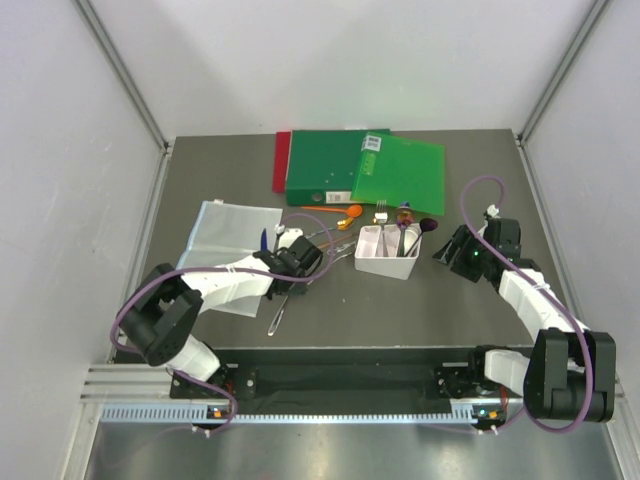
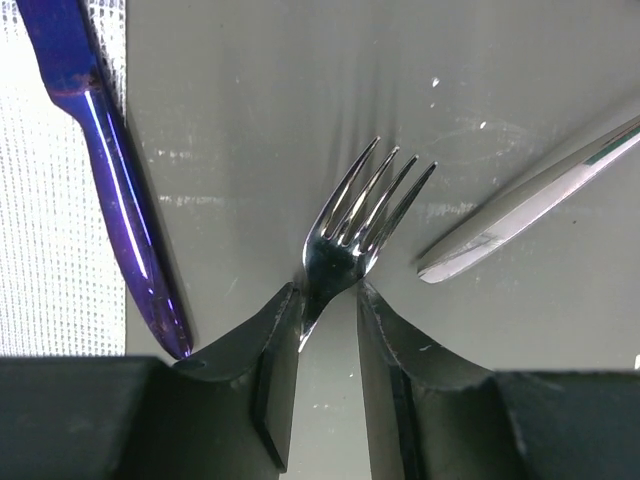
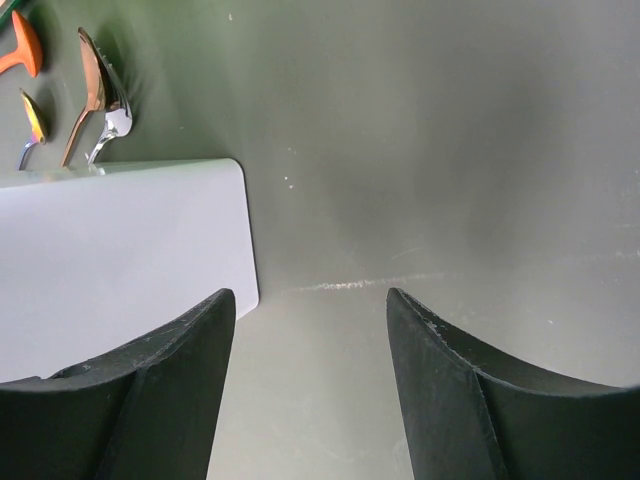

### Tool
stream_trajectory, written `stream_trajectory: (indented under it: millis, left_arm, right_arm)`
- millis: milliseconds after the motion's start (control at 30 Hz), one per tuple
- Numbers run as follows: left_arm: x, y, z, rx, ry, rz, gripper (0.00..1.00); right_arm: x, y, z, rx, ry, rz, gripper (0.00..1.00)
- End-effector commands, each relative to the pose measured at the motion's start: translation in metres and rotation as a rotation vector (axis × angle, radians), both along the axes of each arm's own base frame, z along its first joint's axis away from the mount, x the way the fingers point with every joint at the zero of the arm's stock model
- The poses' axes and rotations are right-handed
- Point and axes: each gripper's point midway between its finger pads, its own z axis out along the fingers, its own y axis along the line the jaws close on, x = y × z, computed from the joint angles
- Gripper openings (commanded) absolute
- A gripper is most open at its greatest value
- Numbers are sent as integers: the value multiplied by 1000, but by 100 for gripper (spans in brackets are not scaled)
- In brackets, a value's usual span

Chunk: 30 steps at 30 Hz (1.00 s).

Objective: Sort the eating utensils into containers
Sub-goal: Pick up the fork at the center of the board.

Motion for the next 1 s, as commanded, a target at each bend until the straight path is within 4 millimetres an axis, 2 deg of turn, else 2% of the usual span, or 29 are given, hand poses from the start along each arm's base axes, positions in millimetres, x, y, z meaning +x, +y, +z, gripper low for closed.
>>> stream_trajectory:
  millis: [0, 167, 333, 600, 700, 733, 767, 867, 967]
  left_arm:
    - [-53, 31, -47, 109, 248, -13, 35]
    - [-64, 38, -50, 127, 294, 6, 35]
    - [-66, 46, -39, 133, 272, 27, 34]
    - [-73, 46, -33, 137, 308, 14, 29]
    - [-75, 48, -33, 146, 319, 10, 22]
    - [-74, 47, -33, 148, 318, 9, 17]
    - [-74, 47, -34, 151, 321, 8, 7]
    - [-75, 47, -36, 160, 334, -4, 0]
    - [-74, 44, -36, 152, 338, -12, 0]
  right_arm:
    - [11, -2, 14, 4, -55, -5, 62]
    - [9, -2, 13, 5, -54, -8, 63]
    - [8, -1, 10, 9, -53, -12, 62]
    - [8, -1, 11, 12, -55, -13, 63]
    - [9, -1, 13, 11, -58, -14, 62]
    - [9, -1, 13, 13, -58, -14, 62]
    - [10, -1, 14, 13, -61, -12, 63]
    - [11, -1, 15, 15, -62, -12, 63]
    - [11, -1, 14, 12, -62, -11, 62]
